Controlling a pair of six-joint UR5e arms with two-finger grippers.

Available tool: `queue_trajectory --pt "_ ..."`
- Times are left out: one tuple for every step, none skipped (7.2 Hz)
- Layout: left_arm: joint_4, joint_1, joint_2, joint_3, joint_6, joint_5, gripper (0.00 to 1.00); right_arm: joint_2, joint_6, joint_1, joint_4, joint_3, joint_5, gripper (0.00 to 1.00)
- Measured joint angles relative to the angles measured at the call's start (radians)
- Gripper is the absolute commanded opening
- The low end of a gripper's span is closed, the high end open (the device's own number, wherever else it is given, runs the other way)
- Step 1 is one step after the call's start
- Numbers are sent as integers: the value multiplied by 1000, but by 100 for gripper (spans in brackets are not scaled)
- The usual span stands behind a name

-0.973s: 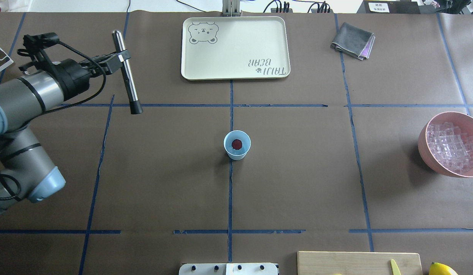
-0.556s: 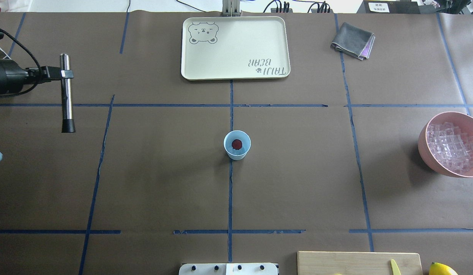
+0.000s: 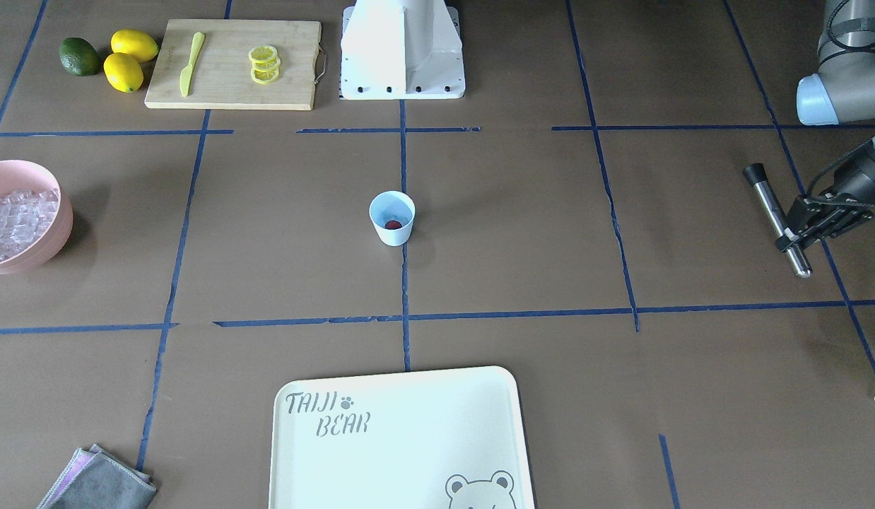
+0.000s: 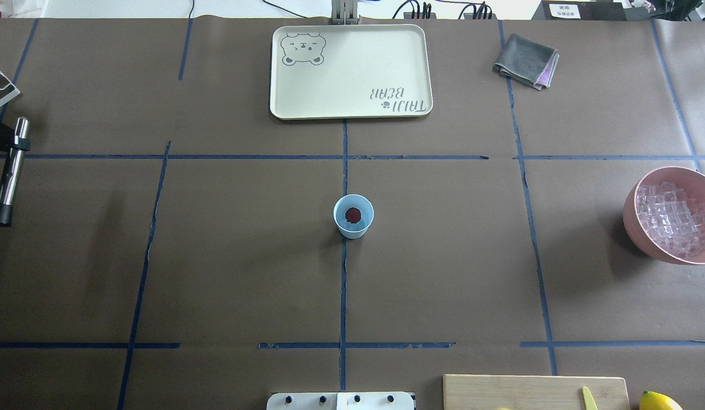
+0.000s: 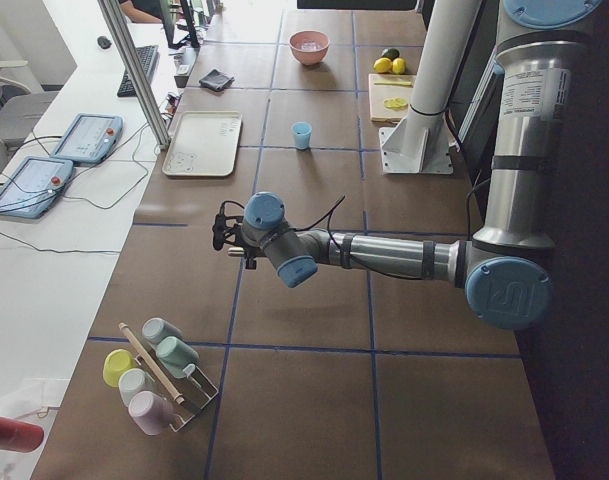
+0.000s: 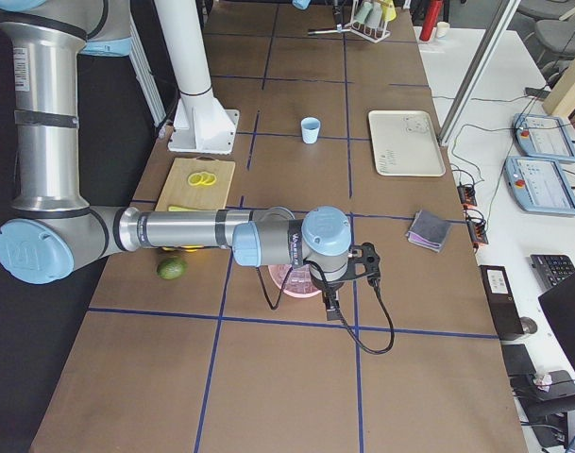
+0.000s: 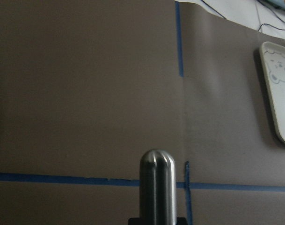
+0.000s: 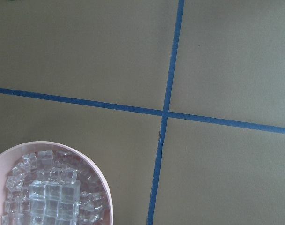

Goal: Mash ice and strawberries in cup

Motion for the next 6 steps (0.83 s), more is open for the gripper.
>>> queue_trajectory --pt "28 -2 23 25 75 13 0 0 0 -3 0 0 0 99" --pt "39 1 50 37 115 40 0 0 0 -5 0 0 -1 99" --pt "43 3 70 52 143 75 0 1 -1 -6 0 0 -2 99" --pt "44 5 76 76 157 110 0 1 -2 -7 0 0 -2 99" --pt "44 7 74 100 163 136 0 1 -2 -8 0 0 -3 99" --pt "43 10 73 113 165 149 0 2 -3 -9 0 0 -3 99"
